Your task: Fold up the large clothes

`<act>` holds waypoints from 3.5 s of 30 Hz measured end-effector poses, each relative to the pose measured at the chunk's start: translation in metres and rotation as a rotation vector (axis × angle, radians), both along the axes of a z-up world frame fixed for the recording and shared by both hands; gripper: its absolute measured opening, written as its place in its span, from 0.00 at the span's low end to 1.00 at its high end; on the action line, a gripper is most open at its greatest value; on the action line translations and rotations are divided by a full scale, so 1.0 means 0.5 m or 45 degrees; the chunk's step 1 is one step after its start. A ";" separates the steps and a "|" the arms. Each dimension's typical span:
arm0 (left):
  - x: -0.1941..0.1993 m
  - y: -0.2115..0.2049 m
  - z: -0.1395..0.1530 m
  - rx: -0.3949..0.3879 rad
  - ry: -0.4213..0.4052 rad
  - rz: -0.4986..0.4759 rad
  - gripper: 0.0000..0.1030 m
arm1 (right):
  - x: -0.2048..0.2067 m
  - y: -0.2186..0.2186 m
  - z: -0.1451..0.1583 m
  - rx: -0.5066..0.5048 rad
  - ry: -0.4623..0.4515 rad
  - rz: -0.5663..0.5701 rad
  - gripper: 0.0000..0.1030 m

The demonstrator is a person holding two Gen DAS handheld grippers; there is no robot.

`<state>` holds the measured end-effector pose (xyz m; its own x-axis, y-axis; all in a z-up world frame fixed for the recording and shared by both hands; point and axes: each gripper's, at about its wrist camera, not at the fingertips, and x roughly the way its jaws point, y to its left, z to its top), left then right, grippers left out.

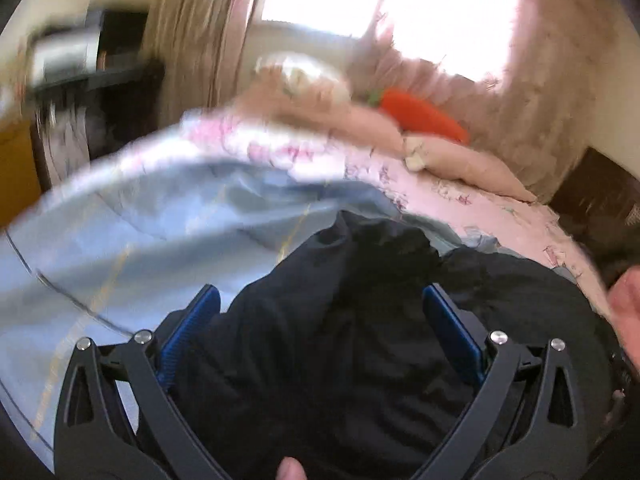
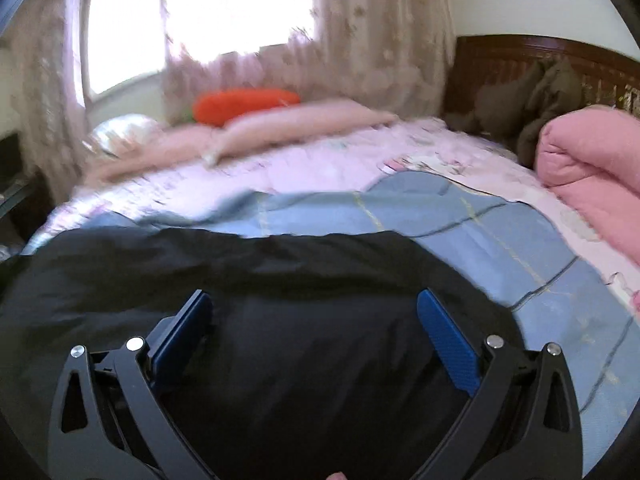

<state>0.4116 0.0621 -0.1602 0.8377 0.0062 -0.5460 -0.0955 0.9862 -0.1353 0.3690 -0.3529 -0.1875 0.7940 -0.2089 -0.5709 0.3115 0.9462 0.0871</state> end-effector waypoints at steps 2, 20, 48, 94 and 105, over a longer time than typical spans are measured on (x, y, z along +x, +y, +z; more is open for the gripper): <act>0.057 -0.017 -0.063 0.107 0.339 0.010 0.98 | 0.003 -0.012 -0.008 0.060 0.046 0.008 0.99; -0.528 -0.122 0.603 0.363 -0.510 0.097 0.98 | -0.441 0.110 0.656 -0.243 -0.392 -0.376 0.99; -0.685 -0.142 0.315 0.181 0.075 -0.231 0.98 | -0.628 0.281 0.382 -0.028 0.116 0.167 0.99; -0.681 -0.130 0.298 0.164 0.098 -0.269 0.98 | -0.627 0.292 0.371 -0.003 0.126 0.156 0.99; -0.675 -0.130 0.292 0.172 0.115 -0.270 0.98 | -0.628 0.298 0.367 -0.007 0.127 0.167 0.99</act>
<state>0.0739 -0.0030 -0.0142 0.7761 -0.0864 -0.6247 0.1099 0.9939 -0.0010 0.0550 -0.2040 -0.0042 0.7540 -0.1102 -0.6476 0.1918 0.9798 0.0566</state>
